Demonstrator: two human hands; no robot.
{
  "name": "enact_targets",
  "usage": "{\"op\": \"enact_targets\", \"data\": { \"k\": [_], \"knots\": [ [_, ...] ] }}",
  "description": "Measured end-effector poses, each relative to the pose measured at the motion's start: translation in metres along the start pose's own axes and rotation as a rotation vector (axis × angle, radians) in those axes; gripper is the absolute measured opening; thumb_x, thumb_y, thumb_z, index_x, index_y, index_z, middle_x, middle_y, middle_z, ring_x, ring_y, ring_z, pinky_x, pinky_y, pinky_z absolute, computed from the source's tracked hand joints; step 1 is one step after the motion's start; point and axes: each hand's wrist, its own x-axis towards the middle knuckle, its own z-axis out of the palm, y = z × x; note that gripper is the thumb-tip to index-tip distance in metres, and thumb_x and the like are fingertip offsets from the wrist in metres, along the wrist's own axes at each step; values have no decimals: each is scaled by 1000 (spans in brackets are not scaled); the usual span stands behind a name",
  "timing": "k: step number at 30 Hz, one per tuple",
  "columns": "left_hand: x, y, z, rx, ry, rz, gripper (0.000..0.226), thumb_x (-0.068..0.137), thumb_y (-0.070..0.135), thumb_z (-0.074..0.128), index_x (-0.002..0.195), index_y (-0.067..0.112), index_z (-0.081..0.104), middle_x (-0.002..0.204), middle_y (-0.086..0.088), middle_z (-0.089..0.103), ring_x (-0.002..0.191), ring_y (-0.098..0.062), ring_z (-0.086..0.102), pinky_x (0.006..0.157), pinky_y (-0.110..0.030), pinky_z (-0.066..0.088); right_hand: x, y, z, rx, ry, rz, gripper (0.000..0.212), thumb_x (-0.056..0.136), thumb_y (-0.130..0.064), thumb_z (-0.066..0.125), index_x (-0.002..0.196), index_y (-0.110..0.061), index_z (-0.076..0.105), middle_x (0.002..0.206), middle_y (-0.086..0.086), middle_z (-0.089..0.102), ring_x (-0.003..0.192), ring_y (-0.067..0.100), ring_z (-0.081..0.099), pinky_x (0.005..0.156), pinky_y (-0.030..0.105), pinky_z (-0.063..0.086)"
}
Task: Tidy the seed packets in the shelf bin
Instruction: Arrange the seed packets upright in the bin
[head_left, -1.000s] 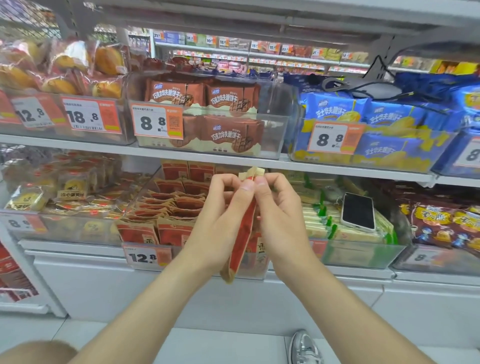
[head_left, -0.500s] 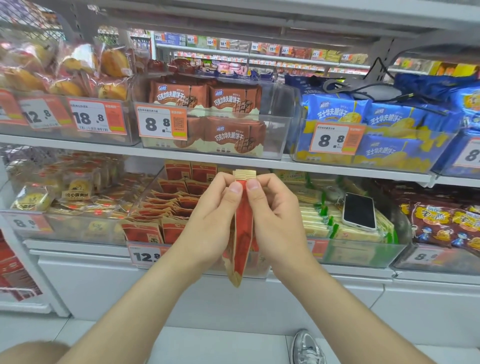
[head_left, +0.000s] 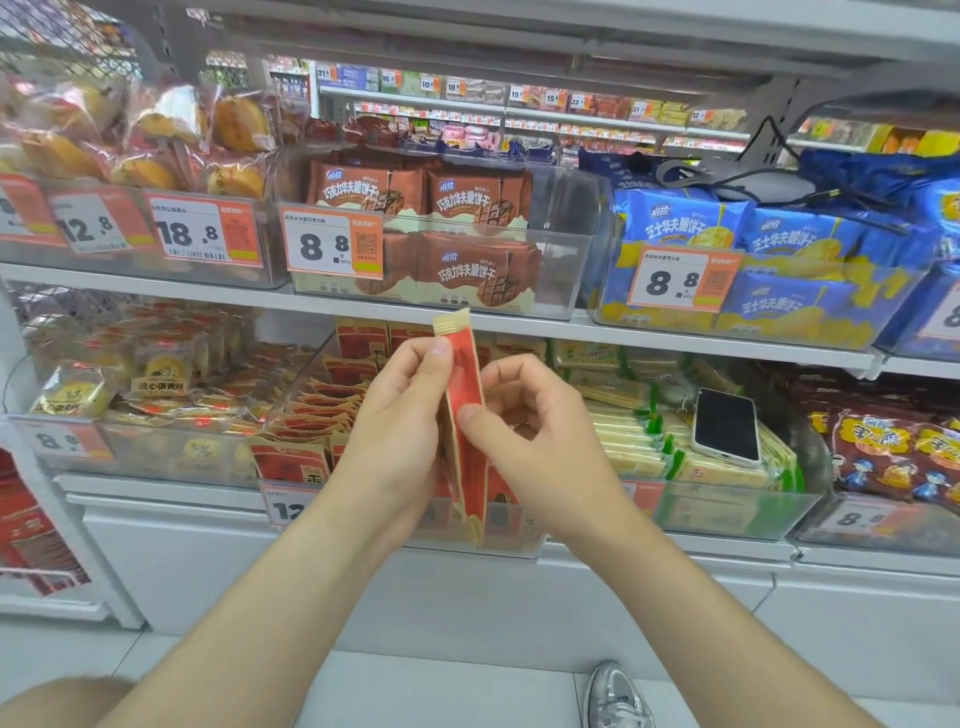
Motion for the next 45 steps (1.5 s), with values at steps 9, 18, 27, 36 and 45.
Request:
{"op": "enact_targets", "data": {
  "k": [9, 18, 27, 36, 45],
  "knots": [
    [9, 9, -12, -96, 95, 36, 29, 106, 43, 61, 98, 15, 63, 83, -7, 66, 74, -19, 65, 67, -34, 58, 1, 0, -4, 20, -108, 137, 21, 98, -43, 75, 113, -31, 67, 103, -4, 79, 83, 7, 75, 75, 30, 60],
    [1, -3, -9, 317, -142, 81, 32, 87, 46, 83, 85, 14, 85, 115, 8, 82, 142, 4, 52, 114, -49, 51, 11, 12, -13, 11, 151, 9, 35, 100, -60, 58, 90, -29, 70, 92, 10, 78, 89, 44, 73, 82, 65, 60],
    [-2, 3, -13, 264, -204, 66, 17, 94, 20, 77, 91, 7, 87, 119, 6, 81, 137, 10, 54, 89, -29, 64, 9, 7, -18, -265, 214, -92, 41, 112, -35, 53, 78, -14, 60, 74, 8, 64, 67, 24, 54, 62, 39, 45],
    [0, 2, -15, 247, -214, 73, 30, 92, 27, 73, 96, -1, 82, 124, 4, 80, 137, 11, 53, 92, -30, 63, 10, 4, -16, -178, 193, -76, 41, 114, -34, 50, 81, -13, 63, 71, 4, 63, 66, 17, 53, 64, 42, 49],
    [-5, 9, -9, -9, -303, -34, 39, 112, -1, 43, 146, 15, 54, 133, -15, 74, 119, -27, 72, 95, -39, 63, 7, 4, -14, 132, 121, 219, 9, 101, -27, 74, 102, -20, 67, 109, 8, 75, 93, 16, 69, 80, 36, 60]
  ]
}}
